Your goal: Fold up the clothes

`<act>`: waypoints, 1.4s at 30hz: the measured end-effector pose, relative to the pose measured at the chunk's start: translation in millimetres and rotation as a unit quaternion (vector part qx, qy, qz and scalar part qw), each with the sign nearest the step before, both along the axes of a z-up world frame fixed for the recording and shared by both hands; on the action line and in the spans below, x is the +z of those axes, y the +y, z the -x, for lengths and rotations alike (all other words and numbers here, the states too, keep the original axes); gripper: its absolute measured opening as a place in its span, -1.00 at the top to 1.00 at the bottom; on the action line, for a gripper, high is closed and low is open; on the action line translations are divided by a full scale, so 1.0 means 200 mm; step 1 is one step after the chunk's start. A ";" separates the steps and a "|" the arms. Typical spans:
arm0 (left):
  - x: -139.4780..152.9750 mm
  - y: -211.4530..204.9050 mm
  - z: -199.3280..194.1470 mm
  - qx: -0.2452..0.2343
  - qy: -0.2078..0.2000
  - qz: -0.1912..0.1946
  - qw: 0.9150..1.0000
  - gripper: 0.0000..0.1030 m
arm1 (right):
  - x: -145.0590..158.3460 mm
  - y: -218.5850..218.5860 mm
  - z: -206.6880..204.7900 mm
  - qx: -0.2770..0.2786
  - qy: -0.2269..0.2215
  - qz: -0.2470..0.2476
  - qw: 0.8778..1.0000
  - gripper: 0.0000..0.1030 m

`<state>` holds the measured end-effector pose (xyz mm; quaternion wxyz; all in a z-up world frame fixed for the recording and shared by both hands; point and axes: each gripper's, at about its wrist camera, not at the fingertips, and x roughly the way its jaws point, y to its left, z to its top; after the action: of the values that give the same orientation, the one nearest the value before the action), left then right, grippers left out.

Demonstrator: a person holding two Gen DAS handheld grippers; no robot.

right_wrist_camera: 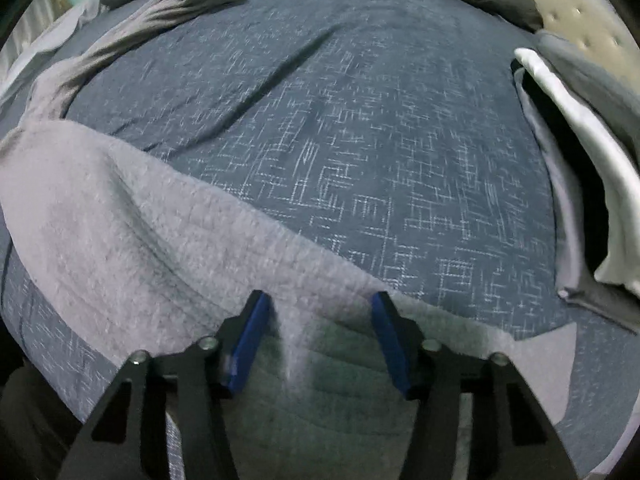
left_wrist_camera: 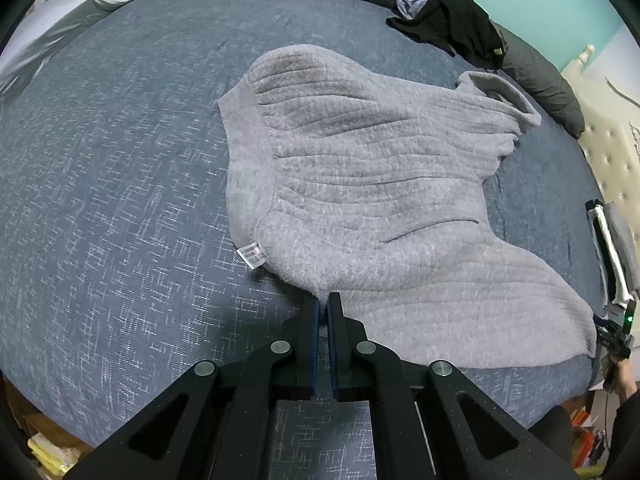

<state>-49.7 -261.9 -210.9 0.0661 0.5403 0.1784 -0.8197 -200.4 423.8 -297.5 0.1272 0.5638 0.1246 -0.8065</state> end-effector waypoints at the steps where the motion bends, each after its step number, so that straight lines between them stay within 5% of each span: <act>1: 0.00 0.00 0.00 0.000 0.000 0.000 1.000 0.92 | 0.00 0.01 0.00 -0.002 0.002 -0.001 1.000 0.23; 3: 0.00 0.00 0.00 0.001 0.000 -0.001 1.000 0.92 | 0.01 0.03 -0.03 -0.003 0.011 -0.008 1.000 0.76; 6: -0.01 0.00 0.00 0.001 0.000 -0.002 1.000 0.92 | 0.03 0.04 -0.05 0.001 0.022 -0.015 1.000 0.90; 19: 0.05 -0.02 -0.01 0.006 0.018 -0.009 1.000 0.92 | 0.44 -0.03 0.05 -0.047 0.162 -0.062 0.984 0.92; 25: 0.10 -0.03 0.01 0.013 0.035 -0.028 0.999 0.92 | 0.31 0.00 0.22 -0.085 0.094 -0.062 0.990 0.85; 27: 0.12 -0.01 0.04 0.008 0.038 -0.020 0.999 0.92 | 0.31 -0.02 0.20 -0.096 0.112 -0.064 0.987 0.71; 37: 0.29 0.21 0.43 -0.036 0.081 -0.008 0.996 0.92 | 0.42 -0.15 0.04 -0.093 0.141 0.041 0.985 0.65; 42: 0.11 0.42 0.64 -0.096 0.051 -0.002 0.994 0.89 | 0.40 -0.20 -0.05 -0.093 0.128 0.061 0.986 0.65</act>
<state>-178.7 -176.9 -189.5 -0.0235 0.5127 0.1301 -0.8483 -190.8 384.5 -217.5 0.0692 0.4559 0.0375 -0.8865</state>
